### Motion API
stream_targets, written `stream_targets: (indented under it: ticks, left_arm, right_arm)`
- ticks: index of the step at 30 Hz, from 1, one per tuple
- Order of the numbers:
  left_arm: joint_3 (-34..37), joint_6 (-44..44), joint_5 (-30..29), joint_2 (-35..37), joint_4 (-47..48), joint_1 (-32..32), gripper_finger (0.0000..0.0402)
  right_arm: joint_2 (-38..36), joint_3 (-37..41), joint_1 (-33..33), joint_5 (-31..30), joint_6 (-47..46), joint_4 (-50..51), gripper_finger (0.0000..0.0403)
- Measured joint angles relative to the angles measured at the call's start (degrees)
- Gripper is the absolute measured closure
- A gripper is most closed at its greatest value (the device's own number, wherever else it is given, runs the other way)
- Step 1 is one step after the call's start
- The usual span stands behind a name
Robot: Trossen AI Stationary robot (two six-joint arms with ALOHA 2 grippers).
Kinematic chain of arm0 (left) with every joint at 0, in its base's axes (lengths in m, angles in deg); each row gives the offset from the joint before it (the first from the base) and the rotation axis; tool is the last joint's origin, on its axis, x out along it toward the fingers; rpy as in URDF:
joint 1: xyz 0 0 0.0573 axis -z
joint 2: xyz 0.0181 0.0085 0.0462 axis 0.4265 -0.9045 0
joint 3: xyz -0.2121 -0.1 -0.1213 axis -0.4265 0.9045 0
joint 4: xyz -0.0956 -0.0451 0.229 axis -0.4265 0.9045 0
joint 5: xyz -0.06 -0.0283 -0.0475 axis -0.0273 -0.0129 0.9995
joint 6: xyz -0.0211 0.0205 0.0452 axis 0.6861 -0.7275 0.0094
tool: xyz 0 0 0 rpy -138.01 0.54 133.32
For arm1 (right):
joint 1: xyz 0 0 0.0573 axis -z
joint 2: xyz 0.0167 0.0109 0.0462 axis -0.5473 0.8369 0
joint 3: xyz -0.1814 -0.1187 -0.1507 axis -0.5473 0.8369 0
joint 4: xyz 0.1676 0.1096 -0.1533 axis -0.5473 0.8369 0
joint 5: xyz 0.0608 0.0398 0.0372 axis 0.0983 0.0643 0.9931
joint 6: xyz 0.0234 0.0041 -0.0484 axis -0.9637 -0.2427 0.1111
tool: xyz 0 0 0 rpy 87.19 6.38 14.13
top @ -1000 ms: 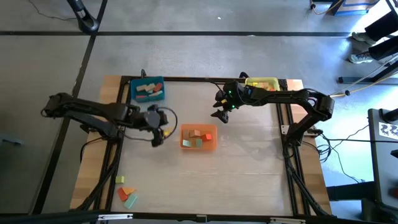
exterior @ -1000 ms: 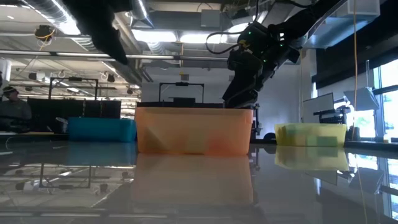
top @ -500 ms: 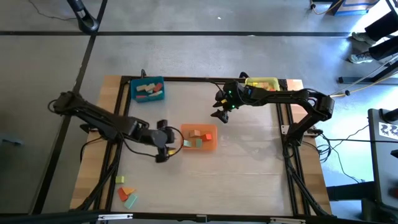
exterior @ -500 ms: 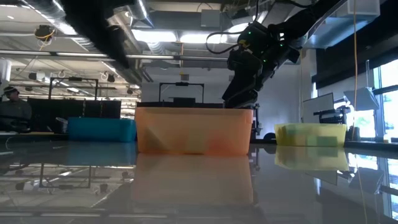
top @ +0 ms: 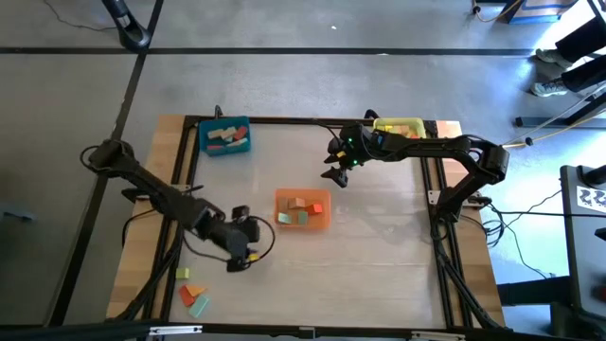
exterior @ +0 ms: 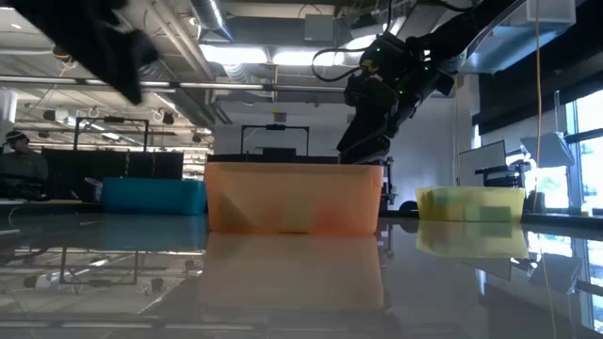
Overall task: Sort blocks by size
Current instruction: Put the yellow triangular block into the orange bin
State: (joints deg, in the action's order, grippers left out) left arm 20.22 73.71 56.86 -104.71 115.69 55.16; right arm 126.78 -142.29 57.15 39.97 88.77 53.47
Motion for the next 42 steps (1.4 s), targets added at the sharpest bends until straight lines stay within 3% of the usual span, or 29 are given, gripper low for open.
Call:
stream_targets:
  ticks: [5,10,14,29,42]
  left_arm:
    - [-0.46,16.83,1.72,-0.16,3.63,6.88,0.0199]
    - [-0.47,33.33,8.75,-1.40,6.96,12.21,0.0199]
    - [-0.47,41.51,12.98,-3.15,7.93,15.72,0.0199]
    - [-0.43,56.15,18.73,-10.74,6.93,25.91,0.0199]
    - [-0.59,56.06,20.21,-18.03,7.98,29.13,0.0202]
  right_arm:
    - [0.00,0.00,0.00,0.00,0.93,-0.02,0.0110]
    - [-0.02,0.00,0.00,0.00,1.11,-0.01,0.0110]
    - [-0.02,0.02,0.00,0.00,1.67,-0.02,0.0110]
    - [3.84,0.02,0.00,0.56,3.86,-1.69,0.0110]
    - [6.27,0.02,0.00,0.57,3.88,-2.10,0.0110]
